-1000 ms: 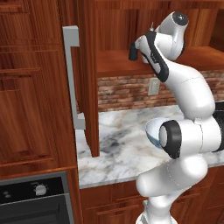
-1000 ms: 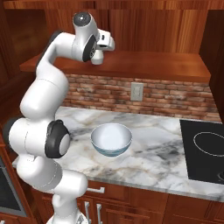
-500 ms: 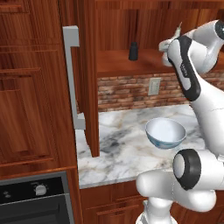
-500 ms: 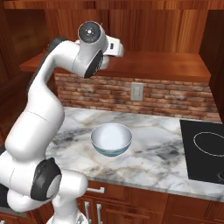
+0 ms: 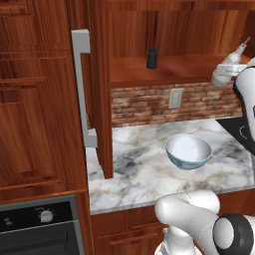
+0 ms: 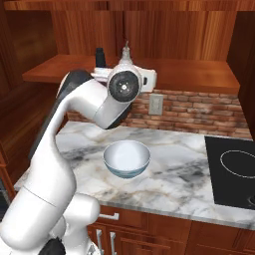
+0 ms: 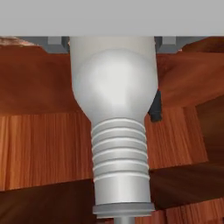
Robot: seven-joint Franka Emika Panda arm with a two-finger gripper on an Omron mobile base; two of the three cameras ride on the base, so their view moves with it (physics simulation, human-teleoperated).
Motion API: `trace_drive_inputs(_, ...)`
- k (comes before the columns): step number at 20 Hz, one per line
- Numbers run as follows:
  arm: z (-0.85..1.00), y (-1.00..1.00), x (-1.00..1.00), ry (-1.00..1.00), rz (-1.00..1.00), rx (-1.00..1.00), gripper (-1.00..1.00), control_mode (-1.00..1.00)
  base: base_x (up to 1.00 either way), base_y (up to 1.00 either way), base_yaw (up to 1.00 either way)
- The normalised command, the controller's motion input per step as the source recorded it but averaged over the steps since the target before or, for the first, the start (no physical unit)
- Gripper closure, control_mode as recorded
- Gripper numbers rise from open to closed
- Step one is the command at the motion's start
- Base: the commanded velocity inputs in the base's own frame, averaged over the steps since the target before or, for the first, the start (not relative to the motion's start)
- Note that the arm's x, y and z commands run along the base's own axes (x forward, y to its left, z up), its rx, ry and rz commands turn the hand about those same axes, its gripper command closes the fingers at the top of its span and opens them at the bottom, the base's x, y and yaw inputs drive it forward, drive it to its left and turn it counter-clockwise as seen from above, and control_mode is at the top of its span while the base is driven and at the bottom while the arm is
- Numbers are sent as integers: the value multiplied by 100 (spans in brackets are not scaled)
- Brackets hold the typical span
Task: Retrieve the bottle and the shaker from the cabinet and place them next to the mixing bowl on the counter. Then add garlic from the fridge to the mixing bowl.
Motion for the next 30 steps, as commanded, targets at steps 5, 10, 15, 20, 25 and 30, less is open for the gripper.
trace_drive_inputs(5, 0, -55, -100, -14, 24, 0, 100, -100, 0, 0, 0)
trace_drive_inputs(10, 0, -42, -100, -9, 27, 0, 100, -100, 0, 0, 0)
trace_drive_inputs(15, -3, -23, -68, 0, 16, -4, 100, -100, 0, 0, 0)
trace_drive_inputs(20, -3, -10, -31, 0, 0, -14, 100, -100, 0, 0, 0)
trace_drive_inputs(25, -27, 0, -10, 0, -4, -20, 100, -100, 0, 0, 0)
trace_drive_inputs(30, -41, 0, 0, 2, -5, -21, 100, -100, 0, 0, 0)
